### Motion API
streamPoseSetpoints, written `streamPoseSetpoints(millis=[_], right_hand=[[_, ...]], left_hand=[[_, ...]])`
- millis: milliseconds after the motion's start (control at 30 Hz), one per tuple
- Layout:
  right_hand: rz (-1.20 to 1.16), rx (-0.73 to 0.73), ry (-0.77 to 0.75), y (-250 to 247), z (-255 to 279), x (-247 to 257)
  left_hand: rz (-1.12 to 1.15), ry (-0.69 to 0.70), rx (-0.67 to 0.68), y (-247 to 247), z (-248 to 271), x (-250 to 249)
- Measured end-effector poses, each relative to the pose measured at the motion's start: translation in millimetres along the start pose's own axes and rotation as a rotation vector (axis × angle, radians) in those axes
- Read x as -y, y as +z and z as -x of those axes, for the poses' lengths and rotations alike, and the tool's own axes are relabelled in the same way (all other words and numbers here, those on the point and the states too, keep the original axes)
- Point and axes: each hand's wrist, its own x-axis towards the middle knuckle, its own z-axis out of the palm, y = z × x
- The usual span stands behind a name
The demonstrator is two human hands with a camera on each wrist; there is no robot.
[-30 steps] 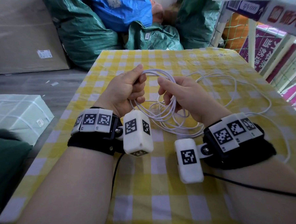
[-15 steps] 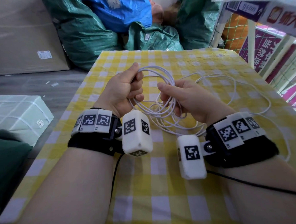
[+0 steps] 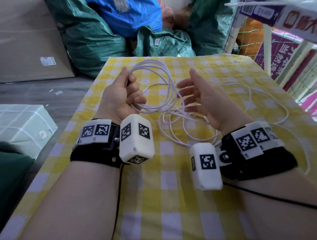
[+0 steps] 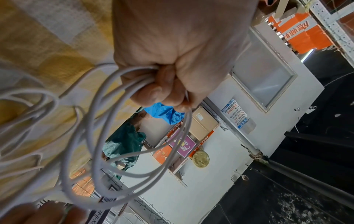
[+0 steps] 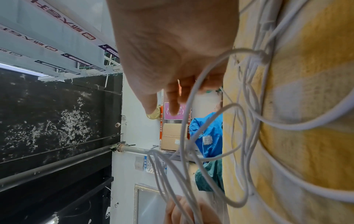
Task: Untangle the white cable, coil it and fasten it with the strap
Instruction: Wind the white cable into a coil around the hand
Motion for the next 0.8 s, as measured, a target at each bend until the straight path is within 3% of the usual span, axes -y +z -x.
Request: streamPoseSetpoints(millis=[100,167,233,400,800], right_hand=[[0.042,-0.225,-0.158,-4.5,-1.6,0.4],[-0.012,-0.287,-0.192,-8.3,-1.5,2.2],[-0.062,-0.236,-0.185,-9.5,-0.2,3.6],[0.125,-0.072,-0.108,-5.9,0.5,0.1],[0.236,-0.033,-0.077,-5.0,1.5,0.1]], left_hand=[[0.119,0.026,-0.052,-3.4,-3.5,-0.6],[0.162,0.051,-0.101,-5.0,-5.4,-1.1],[0.195,0.063,-0.146,-6.0,-6.2,-1.8],[0.224,0.087,-0.212,-6.2,-7.1,-0.7],[0.291,0.135,-0.298,-5.9,-7.0,-1.5]])
